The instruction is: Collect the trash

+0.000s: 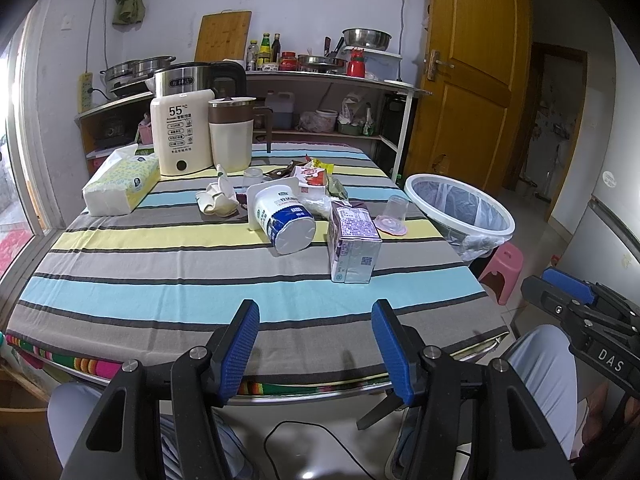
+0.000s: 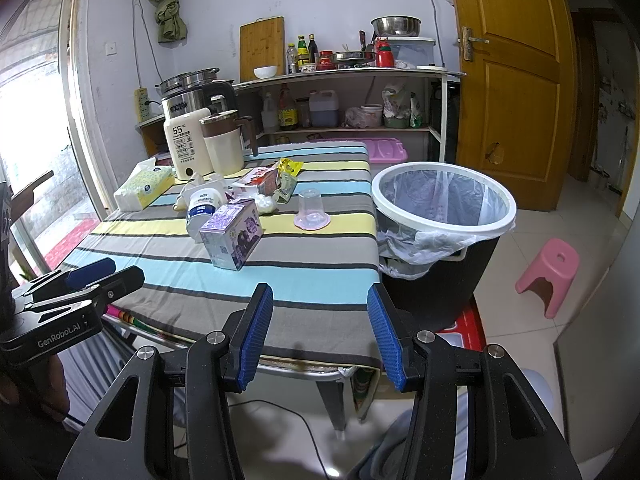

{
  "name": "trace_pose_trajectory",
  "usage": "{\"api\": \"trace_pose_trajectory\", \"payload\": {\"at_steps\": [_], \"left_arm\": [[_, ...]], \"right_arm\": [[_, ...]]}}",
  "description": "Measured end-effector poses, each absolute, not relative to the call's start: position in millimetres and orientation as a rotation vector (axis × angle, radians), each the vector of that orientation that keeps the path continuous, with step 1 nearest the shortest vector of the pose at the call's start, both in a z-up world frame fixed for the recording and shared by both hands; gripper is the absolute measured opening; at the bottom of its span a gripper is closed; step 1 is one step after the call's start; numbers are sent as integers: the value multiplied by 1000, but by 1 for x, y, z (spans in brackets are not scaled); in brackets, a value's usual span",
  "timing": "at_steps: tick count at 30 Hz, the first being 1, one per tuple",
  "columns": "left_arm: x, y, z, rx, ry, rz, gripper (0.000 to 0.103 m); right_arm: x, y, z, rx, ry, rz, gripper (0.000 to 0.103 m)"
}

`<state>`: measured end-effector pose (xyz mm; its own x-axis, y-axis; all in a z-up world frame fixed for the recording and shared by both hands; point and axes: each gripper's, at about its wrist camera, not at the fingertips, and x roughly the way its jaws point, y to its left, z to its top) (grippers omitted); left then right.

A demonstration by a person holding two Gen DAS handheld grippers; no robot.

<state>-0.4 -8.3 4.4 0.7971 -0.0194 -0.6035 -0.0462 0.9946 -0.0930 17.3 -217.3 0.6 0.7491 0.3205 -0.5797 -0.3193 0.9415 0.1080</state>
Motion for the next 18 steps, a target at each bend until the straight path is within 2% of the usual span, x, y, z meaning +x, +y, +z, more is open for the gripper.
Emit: {"api": "trace_pose_trajectory", "payload": {"at_steps": [18], "left_arm": [[41, -16, -7, -128, 697, -86, 58]], "right_arm": [[39, -215, -5, 3, 646, 357, 51]]}}
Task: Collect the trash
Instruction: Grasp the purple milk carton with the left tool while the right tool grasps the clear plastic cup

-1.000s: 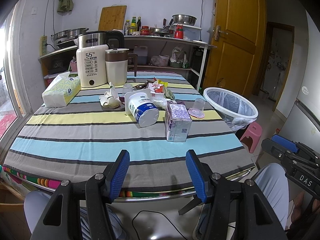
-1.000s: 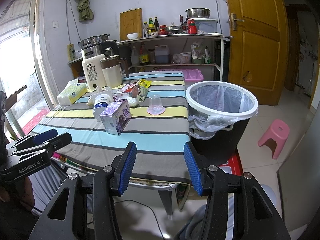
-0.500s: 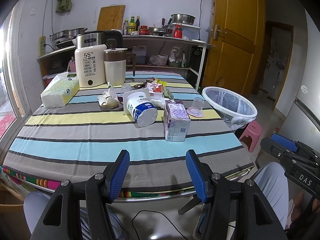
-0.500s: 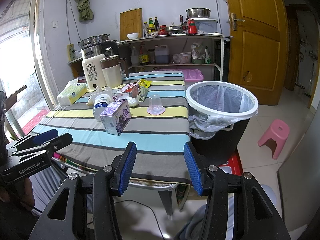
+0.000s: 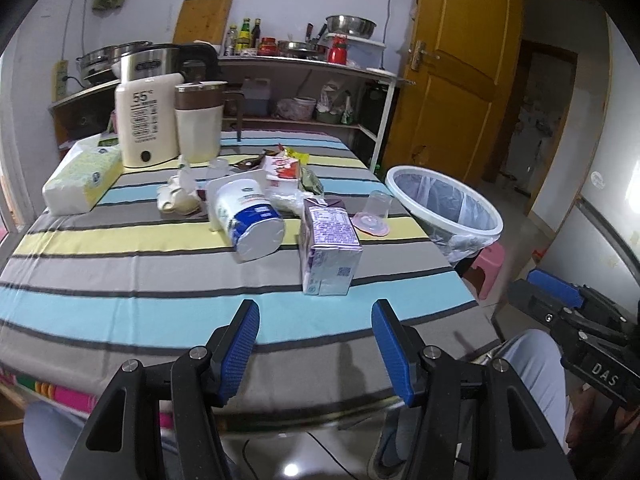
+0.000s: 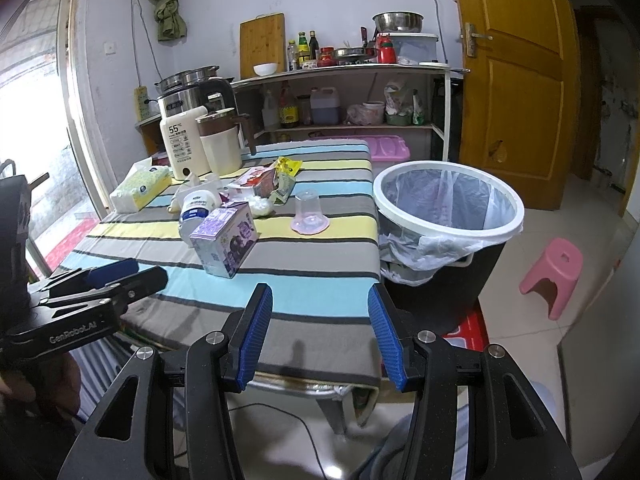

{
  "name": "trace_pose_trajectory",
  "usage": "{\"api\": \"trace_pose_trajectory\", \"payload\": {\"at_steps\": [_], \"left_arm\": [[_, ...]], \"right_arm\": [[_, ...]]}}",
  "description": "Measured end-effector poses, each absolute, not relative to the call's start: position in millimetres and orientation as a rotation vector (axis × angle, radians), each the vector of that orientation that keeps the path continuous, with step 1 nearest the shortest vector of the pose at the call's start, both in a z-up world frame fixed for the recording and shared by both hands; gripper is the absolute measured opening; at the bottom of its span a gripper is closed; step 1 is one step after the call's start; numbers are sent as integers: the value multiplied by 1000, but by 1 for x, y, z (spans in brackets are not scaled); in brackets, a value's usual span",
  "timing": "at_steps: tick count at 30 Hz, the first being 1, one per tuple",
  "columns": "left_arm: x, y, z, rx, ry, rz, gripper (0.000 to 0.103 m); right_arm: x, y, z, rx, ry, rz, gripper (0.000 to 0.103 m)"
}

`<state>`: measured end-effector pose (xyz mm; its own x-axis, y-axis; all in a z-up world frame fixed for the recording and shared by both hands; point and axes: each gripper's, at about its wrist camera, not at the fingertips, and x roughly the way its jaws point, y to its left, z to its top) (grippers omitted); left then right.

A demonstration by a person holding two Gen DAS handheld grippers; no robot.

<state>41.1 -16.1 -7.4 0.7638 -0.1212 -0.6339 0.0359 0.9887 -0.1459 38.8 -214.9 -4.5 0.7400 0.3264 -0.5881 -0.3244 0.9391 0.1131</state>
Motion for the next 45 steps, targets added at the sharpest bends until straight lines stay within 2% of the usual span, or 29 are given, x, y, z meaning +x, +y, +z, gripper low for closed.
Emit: {"api": "trace_pose_trajectory", "payload": {"at_steps": [18, 21, 23, 45], "left_arm": [[108, -35, -13, -129, 717, -114, 58], [115, -34, -16, -129, 721, -116, 51], [119, -35, -18, -121, 726, -113, 41], [117, -24, -22, -135, 719, -108, 39]], "right_arm": [[91, -201, -19, -14, 687, 389, 51], [106, -198, -22, -24, 703, 396, 51], [116, -195, -24, -31, 715, 406, 51], [209, -151, -36, -84, 845, 547, 50]]}}
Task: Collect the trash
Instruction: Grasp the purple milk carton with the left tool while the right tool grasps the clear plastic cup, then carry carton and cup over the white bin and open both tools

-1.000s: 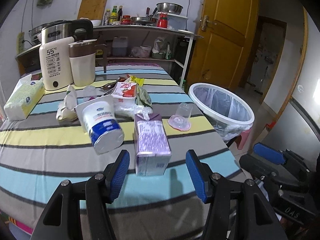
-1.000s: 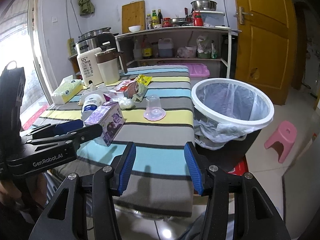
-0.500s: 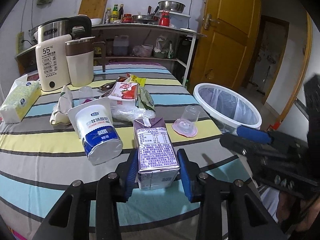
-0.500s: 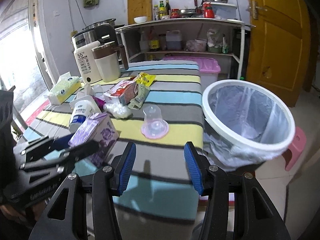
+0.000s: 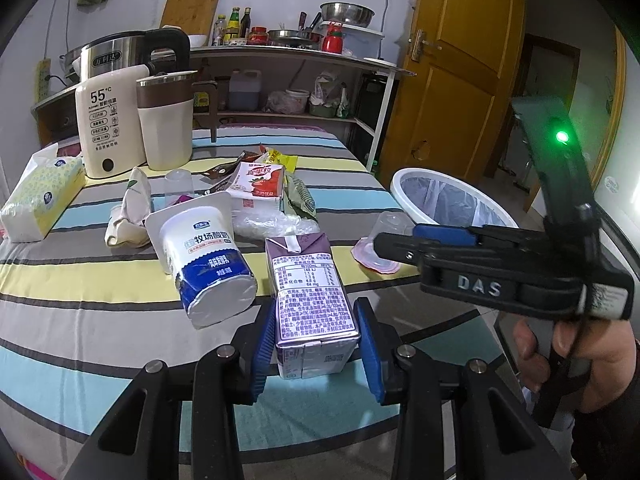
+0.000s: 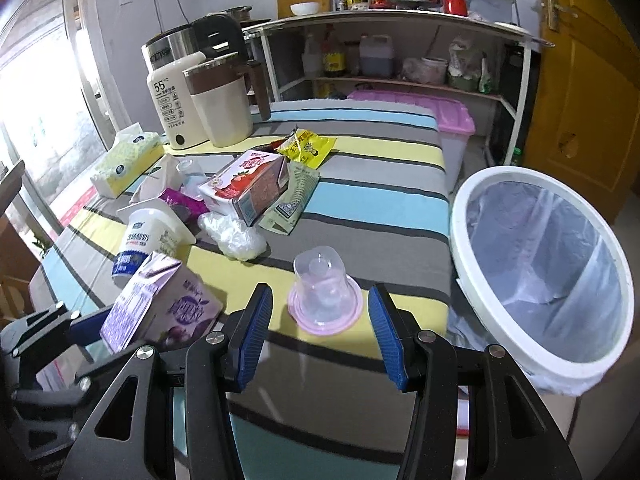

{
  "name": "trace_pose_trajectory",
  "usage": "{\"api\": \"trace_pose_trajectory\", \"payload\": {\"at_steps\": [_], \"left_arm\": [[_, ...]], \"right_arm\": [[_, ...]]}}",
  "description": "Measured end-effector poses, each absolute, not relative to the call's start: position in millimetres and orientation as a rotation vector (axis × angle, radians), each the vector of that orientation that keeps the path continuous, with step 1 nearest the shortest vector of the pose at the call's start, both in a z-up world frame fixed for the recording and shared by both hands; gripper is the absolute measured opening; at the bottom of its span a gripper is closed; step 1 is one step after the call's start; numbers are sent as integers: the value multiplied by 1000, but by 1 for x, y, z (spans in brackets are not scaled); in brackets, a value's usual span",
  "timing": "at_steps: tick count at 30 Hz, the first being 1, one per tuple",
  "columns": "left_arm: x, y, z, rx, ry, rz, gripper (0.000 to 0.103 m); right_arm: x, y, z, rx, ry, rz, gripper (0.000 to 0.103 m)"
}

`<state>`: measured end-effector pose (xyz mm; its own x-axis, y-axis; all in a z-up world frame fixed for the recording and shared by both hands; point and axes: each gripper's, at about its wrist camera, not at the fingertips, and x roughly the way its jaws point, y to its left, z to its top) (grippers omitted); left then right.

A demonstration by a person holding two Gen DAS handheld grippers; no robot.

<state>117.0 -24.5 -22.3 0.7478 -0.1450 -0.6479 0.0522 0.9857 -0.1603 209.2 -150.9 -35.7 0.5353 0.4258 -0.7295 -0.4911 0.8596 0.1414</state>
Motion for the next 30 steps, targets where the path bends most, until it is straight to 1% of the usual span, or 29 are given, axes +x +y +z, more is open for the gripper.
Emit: {"api": "trace_pose_trajectory", "payload": {"at_steps": [3, 5, 6, 7, 17, 23, 30], "left_arm": [[117, -24, -22, -135, 719, -107, 39], [117, -24, -22, -132, 719, -107, 39], [117, -24, -22, -131, 719, -107, 39], [117, -24, -22, -130, 720, -106, 39], [118, -27, -20, -135, 732, -109, 39], [122, -37, -12, -131, 731, -146, 39], [155, -69, 8, -109, 696, -243, 38]], "right_arm": [[214, -147, -38, -81, 857, 559, 45], [218, -146, -40, -73, 875, 559, 38], [219, -147, -42, -64, 882, 564, 32], [219, -147, -42, -58, 885, 566, 31], [209, -158, -36, -21, 856, 565, 29], [199, -184, -28, 33, 833, 527, 29], [201, -231, -19, 90, 812, 429, 29]]}}
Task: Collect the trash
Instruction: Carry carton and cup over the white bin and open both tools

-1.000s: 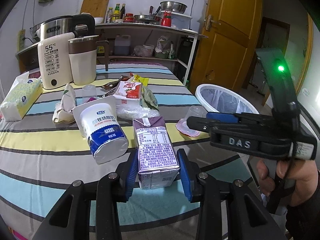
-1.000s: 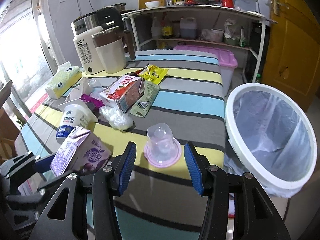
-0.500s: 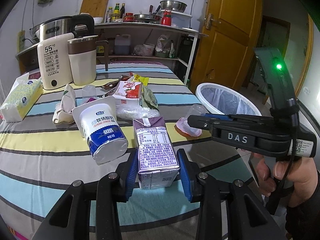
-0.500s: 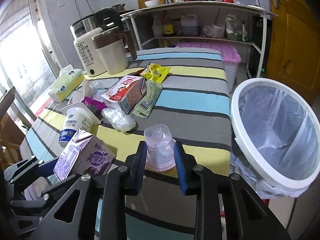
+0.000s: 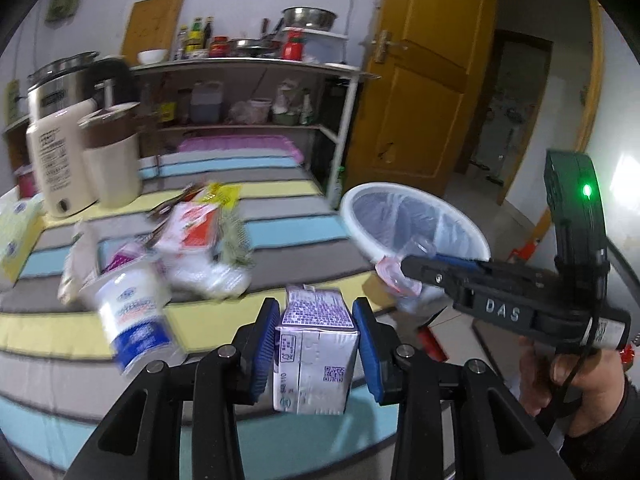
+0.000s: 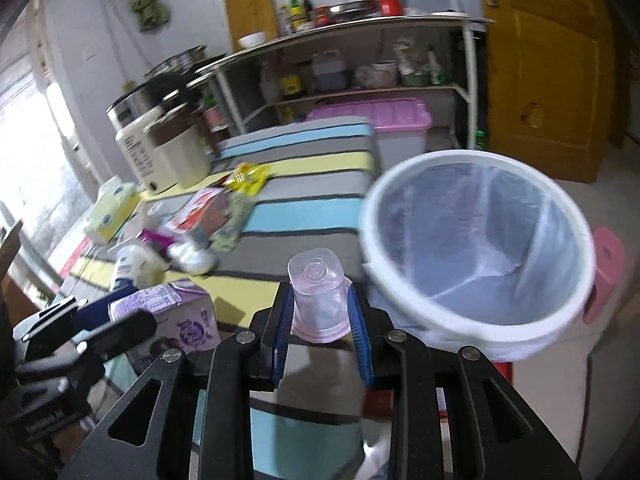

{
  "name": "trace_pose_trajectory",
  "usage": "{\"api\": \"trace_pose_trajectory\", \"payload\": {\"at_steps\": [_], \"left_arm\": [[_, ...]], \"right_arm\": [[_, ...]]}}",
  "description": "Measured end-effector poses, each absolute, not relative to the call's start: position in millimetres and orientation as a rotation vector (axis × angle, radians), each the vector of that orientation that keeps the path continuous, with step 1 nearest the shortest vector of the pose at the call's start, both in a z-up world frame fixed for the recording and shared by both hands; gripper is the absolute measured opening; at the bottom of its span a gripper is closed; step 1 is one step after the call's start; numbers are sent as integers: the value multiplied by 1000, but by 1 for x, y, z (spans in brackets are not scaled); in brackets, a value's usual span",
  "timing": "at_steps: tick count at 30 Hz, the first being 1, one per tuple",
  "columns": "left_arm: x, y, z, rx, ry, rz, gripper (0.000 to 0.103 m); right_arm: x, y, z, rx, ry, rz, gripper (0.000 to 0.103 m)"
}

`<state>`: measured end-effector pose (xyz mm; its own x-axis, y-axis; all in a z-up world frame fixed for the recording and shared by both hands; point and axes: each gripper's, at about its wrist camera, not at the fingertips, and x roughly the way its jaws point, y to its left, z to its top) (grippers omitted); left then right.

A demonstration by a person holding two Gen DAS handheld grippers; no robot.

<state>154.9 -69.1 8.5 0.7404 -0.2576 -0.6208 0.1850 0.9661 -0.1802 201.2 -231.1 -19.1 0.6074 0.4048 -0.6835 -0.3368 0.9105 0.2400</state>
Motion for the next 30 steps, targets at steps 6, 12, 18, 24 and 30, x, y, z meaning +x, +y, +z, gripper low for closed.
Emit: {"api": "trace_pose_trajectory", "payload": {"at_steps": [6, 12, 18, 24, 30], "left_arm": [[199, -106, 17, -84, 686, -336, 38], [231, -137, 16, -85, 689, -429, 38], [257, -156, 16, -98, 697, -478, 38], [276, -176, 5, -78, 745, -507, 38], [284, -179, -2, -85, 767, -504, 39]], "right_arm": [[212, -273, -9, 117, 782, 333, 29], [226, -307, -14, 143, 790, 249, 29], [235, -321, -23, 161, 808, 216, 29], [243, -329, -33, 180, 835, 193, 29], [244, -334, -36, 192, 837, 194, 30]]}}
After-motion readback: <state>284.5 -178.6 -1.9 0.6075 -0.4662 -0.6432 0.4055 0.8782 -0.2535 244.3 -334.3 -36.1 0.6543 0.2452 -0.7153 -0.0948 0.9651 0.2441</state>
